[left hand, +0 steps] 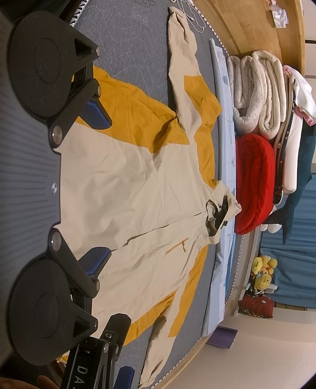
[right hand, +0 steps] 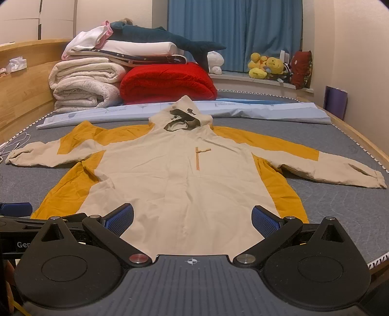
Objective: Fold large clothes
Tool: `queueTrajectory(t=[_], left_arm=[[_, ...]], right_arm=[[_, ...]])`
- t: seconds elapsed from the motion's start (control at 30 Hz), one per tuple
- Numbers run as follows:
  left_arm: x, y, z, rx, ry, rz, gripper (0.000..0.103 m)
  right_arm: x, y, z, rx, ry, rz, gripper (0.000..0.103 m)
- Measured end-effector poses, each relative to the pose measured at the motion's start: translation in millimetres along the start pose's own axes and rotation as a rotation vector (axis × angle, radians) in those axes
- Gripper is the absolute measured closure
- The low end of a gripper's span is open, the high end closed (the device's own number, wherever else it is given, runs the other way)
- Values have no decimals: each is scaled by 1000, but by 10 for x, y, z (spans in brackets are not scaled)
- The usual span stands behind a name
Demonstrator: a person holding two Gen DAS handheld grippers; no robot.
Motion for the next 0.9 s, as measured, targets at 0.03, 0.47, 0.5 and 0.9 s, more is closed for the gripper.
queueTrajectory(t=[0.03, 0.47, 0.5, 0.9], left_arm=[[-1, -2, 1, 1, 0, 0, 0], [-20, 1, -3, -46, 26, -18, 0], [-15, 13, 15, -60, 20, -17, 0], [301, 207, 897, -370, -5, 33, 8]], right_arm=[[0, 0, 0, 1, -1, 1, 1], [-3, 43, 20, -26, -5, 5, 1], [-7, 61, 37, -40, -8, 5, 1], [-121, 249, 270, -278, -43, -48, 1]])
Point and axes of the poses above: each gripper's, at about its wrist camera, not at the fingertips, and y roughly against the way its jaws point, x to its left, z to its top, the point moved 3 cm from there along -y, roughly the way its jaws point, and after that the axes turned 13 degrees about -y, right-handed, at the moved point
